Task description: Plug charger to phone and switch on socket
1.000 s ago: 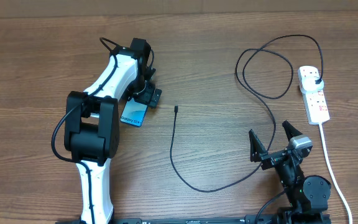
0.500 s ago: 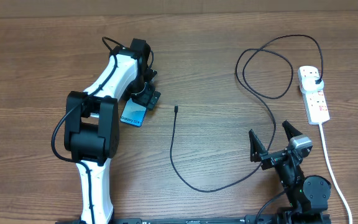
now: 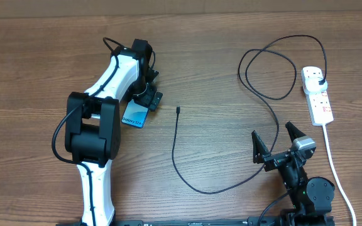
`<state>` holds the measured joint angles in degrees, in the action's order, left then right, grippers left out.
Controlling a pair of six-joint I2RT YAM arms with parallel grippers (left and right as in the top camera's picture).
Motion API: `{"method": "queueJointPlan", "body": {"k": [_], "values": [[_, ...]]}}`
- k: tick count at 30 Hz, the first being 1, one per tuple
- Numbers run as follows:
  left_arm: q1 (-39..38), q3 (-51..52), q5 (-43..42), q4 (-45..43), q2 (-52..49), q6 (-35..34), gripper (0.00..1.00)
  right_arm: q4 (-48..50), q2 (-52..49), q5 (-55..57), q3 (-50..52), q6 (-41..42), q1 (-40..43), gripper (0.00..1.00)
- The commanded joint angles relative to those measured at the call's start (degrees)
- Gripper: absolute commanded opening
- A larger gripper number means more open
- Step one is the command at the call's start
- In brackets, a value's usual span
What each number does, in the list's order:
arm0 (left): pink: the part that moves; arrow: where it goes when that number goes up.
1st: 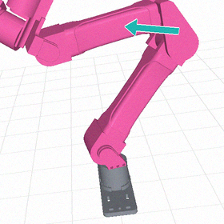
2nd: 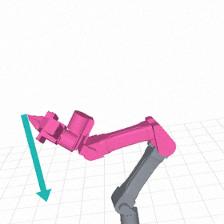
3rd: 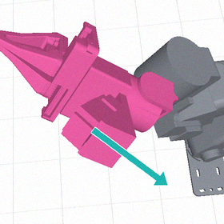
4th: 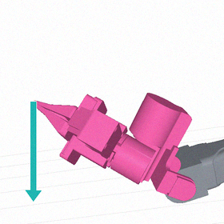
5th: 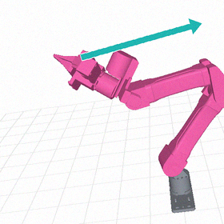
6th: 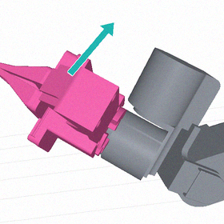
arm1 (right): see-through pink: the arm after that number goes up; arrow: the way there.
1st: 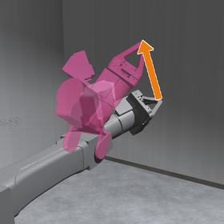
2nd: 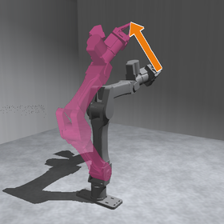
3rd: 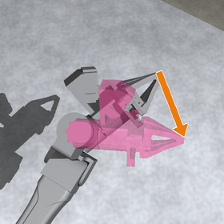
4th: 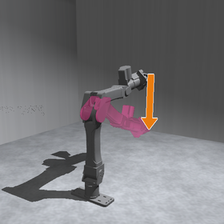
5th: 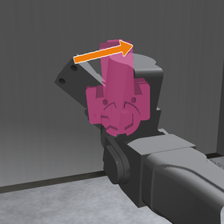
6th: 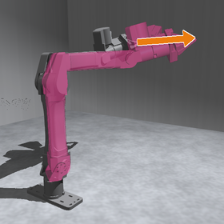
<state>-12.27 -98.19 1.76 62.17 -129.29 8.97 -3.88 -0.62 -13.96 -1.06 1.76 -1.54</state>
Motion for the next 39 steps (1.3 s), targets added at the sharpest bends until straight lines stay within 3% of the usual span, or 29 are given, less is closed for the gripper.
{"method": "queueJointPlan", "body": {"k": [1, 13, 21, 32, 36, 39], "values": [[1.64, 3.32, -1.16, 0.11, -6.03, -6.25, 0.98, 0.37, 0.46, 0.66, 0.61, 0.39, -0.28, 1.0], [2.75, 3.32, -1.16, -1.29, -6.03, -8.15, 0.96, 0.37, 0.46, 0.66, 0.61, 0.39, -0.28, 1.0], [3.65, 3.32, -1.18, -1.51, -6.03, -19.67, 0.98, 0.37, 0.46, 0.66, 0.61, 0.39, -0.28, 1.0], [4.52, 3.32, -1.4, -0.76, -6.03, -25.35, 0.99, 0.37, 0.46, 0.66, 0.61, 0.42, -0.28, 1.0], [4.52, 3.32, -1.84, -0.94, -6.03, -24.11, 1.0, 0.37, 0.46, 0.66, 0.61, 0.39, -0.28, 1.0], [4.35, 3.32, -1.79, -0.98, -6.03, -18.69, 0.99, 0.37, 0.46, 0.66, 0.61, 0.42, -0.28, 1.0]]}}
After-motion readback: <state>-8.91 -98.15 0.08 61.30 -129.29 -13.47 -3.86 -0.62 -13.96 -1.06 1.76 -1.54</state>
